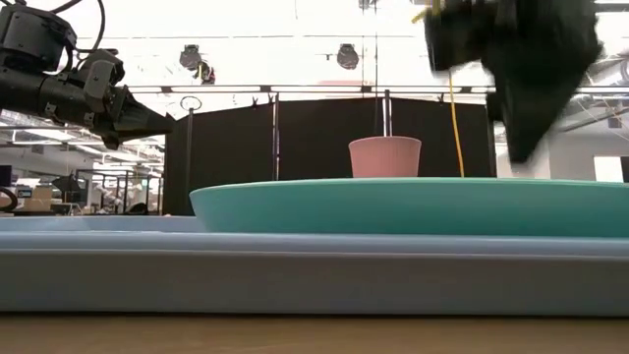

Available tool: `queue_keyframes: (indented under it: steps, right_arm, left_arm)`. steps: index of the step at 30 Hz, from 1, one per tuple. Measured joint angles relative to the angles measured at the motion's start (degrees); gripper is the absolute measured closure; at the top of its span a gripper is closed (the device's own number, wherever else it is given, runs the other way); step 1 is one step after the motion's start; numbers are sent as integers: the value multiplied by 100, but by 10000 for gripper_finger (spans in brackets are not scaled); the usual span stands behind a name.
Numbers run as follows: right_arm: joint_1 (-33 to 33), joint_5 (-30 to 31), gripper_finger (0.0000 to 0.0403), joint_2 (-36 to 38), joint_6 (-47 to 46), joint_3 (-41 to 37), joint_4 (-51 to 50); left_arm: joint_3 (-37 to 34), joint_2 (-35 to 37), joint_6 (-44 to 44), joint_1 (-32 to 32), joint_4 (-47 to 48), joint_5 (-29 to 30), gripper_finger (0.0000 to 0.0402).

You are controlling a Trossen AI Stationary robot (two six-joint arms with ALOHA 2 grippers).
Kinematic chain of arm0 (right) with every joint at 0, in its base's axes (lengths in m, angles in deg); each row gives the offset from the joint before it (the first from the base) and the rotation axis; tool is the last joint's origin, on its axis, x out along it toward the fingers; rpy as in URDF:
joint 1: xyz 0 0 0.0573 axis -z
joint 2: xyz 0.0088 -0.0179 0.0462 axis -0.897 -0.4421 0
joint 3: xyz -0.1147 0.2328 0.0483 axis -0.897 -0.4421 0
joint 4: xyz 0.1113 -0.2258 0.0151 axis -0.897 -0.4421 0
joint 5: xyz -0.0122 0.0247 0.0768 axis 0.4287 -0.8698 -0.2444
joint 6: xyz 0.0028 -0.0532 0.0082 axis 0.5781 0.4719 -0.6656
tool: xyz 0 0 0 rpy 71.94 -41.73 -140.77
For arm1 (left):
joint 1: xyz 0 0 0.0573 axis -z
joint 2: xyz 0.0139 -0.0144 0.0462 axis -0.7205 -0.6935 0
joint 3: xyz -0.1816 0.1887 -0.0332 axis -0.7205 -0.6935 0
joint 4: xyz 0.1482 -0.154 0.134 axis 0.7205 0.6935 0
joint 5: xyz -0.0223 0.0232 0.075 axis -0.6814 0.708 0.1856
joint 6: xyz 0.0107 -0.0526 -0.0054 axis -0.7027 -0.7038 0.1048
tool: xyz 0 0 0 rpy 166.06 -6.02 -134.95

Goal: Set up tray
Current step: Put the blue bowl on the green plate

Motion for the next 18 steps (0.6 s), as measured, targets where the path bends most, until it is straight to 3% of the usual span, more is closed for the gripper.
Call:
queue_keyframes:
  steps: [4,12,18]
  right_arm:
    - [-183,-29,403,809,-740,13,-277]
    - [-1004,-40,403,1864,-3083,-115,-2641]
    - [-1474,-689,361,2236,-4374,-725,-2591]
  left_arm:
    - [-2,0,2,2,6,-4,314]
    - [-2,-2,37,0,9,0,314]
    - [-2,-2,37,0,44,0,314]
